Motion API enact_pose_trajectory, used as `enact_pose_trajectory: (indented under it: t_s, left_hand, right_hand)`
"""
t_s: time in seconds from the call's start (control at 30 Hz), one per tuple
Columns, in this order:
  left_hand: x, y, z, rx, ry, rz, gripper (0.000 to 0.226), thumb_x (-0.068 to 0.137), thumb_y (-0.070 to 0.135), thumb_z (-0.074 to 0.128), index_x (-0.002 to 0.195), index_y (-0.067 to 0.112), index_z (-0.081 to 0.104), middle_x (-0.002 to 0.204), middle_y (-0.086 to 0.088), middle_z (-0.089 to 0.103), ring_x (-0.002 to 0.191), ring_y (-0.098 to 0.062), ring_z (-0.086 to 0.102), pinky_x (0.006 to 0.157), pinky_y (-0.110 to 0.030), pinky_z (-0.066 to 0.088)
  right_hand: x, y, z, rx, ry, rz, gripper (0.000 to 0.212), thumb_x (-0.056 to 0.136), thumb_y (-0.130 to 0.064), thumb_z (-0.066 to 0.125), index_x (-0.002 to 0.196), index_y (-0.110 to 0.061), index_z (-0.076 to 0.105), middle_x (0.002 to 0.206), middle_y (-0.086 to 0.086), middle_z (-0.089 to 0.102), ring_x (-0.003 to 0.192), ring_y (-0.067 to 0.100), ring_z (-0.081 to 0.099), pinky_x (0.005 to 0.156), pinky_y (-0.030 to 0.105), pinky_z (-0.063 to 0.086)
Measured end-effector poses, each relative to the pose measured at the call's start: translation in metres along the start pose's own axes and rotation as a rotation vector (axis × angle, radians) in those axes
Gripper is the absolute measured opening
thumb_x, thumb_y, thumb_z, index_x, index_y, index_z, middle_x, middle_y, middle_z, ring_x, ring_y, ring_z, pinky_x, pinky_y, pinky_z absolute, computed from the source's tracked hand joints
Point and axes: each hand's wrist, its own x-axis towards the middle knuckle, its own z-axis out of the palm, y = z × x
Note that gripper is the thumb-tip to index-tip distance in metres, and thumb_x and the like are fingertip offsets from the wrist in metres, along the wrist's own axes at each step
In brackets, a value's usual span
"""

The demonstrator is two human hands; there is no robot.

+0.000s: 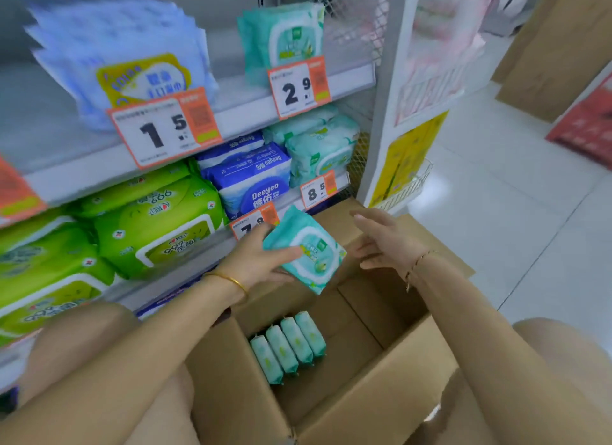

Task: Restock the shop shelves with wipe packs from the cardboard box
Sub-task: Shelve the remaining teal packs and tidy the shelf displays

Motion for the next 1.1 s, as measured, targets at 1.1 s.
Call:
enact_pose_trajectory:
  t_s: [1.1]
  left_hand:
    - [0.064, 0.281, -0.082, 0.409, 0.784, 0.751, 0.049, 0.071, 0.009, 0.077, 0.113, 0.0, 0.053, 0.114, -0.017, 0.06, 0.102, -0.028, 0.058, 0.077, -0.024, 0.041]
  right_hand:
    - [0.054, -0.243, 0.016, -0.581, 0.313, -0.875, 0.054, 0.093, -0.014, 0.053, 0.142, -0.012, 0.03, 0.143, 0.011, 0.043, 0.129, 0.028, 0.043, 0.101, 0.035, 0.037]
